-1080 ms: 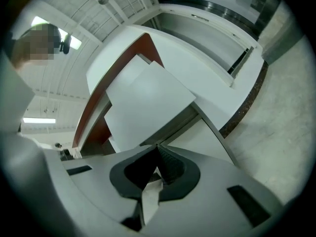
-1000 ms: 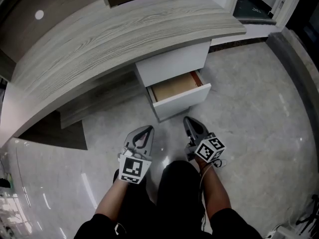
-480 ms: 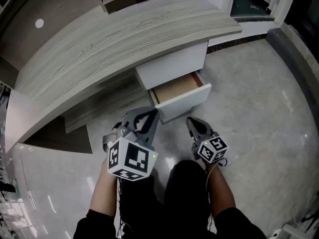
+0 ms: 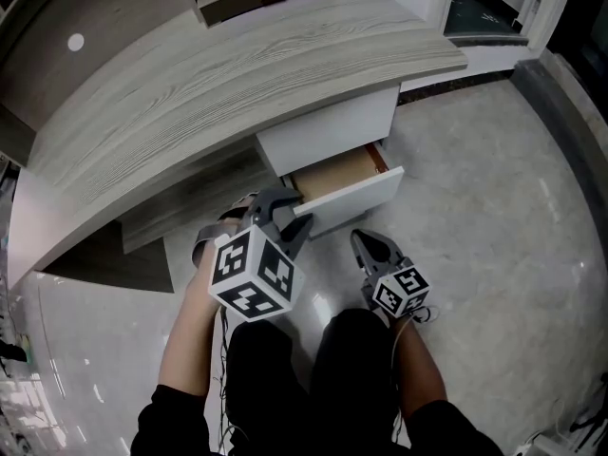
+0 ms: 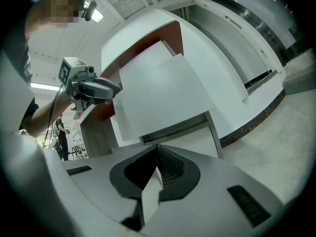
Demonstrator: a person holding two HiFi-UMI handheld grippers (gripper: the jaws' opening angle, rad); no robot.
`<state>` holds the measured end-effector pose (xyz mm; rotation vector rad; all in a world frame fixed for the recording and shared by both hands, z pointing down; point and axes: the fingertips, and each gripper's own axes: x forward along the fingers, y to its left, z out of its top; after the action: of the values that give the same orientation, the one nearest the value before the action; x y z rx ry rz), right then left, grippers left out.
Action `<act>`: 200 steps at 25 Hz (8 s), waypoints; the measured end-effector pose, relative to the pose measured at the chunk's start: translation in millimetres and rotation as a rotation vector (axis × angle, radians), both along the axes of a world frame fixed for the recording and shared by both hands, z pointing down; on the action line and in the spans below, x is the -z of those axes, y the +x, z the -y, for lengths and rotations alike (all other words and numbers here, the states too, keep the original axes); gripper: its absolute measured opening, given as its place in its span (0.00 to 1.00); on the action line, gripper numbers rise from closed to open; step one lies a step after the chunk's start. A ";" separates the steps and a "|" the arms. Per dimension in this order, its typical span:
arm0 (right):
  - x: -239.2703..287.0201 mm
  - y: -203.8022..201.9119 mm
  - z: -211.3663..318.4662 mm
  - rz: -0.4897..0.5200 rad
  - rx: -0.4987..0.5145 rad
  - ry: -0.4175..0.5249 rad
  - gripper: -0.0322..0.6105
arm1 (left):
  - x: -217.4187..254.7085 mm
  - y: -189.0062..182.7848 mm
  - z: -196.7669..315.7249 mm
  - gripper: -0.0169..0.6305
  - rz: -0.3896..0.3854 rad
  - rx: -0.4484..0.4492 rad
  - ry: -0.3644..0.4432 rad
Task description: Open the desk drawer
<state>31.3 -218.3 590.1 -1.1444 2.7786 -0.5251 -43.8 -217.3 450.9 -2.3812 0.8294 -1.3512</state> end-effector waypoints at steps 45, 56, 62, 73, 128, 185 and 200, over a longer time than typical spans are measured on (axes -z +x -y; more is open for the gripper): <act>62.4 -0.4 -16.2 -0.231 -0.005 0.215 0.06 | -59.3 28.5 -22.7 0.12 -0.075 -0.033 -0.112; 65.5 5.6 -27.6 -0.256 -0.021 0.230 0.06 | -66.5 31.9 -38.0 0.12 -0.072 -0.052 -0.115; 62.4 6.8 -36.6 -0.259 -0.029 0.220 0.06 | -70.2 34.6 -47.1 0.12 -0.078 -0.057 -0.118; 56.3 15.3 -42.2 -0.262 -0.050 0.205 0.06 | -81.4 40.1 -56.8 0.11 -0.084 -0.060 -0.128; 34.6 28.5 -53.0 -0.275 -0.057 0.162 0.06 | -119.3 44.5 -61.2 0.15 -0.135 -0.019 -0.132; 80.8 10.2 -87.1 -0.441 -0.094 0.273 0.06 | -67.5 39.1 -110.6 0.09 -0.390 -0.039 -0.096; 172.3 -19.5 -139.4 -0.436 -0.247 0.362 0.06 | 10.6 -2.0 -136.2 0.03 -0.760 0.154 0.158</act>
<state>11.8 -78.9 417.8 -1.6263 2.8240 0.2757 -45.9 -81.1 440.3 -2.7430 1.2618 -0.3495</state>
